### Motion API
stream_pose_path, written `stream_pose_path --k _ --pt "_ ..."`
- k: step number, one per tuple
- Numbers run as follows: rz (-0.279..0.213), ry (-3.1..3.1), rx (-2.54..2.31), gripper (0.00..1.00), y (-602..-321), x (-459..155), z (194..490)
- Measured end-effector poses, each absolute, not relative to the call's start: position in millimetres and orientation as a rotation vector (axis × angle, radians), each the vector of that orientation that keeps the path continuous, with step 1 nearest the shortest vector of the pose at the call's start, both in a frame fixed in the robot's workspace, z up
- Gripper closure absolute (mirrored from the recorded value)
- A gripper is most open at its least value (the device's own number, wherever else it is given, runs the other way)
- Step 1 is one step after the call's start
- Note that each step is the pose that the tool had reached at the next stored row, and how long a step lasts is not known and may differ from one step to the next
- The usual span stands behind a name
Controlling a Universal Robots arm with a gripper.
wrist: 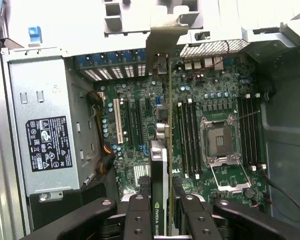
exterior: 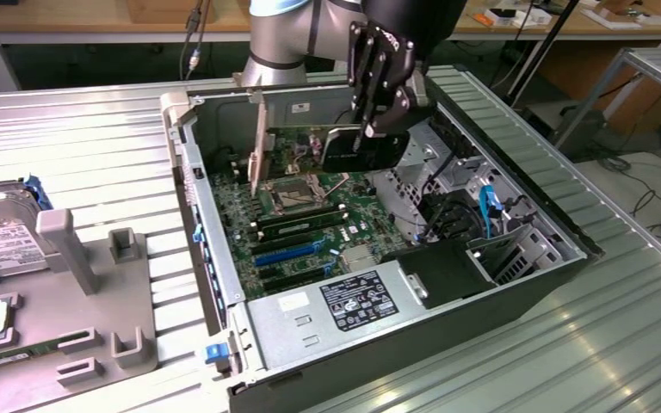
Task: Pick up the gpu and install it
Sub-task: 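Insert the gpu into the slot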
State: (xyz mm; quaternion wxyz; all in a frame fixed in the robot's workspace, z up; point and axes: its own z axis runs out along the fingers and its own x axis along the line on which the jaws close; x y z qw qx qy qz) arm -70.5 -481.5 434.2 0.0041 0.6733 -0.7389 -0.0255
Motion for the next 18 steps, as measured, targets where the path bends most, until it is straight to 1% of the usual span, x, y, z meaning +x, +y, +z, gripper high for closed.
stream_pose_path --k 18 --pt "-0.078 -2.059 2.353 0.73 -481.5 -70.5 434.2"
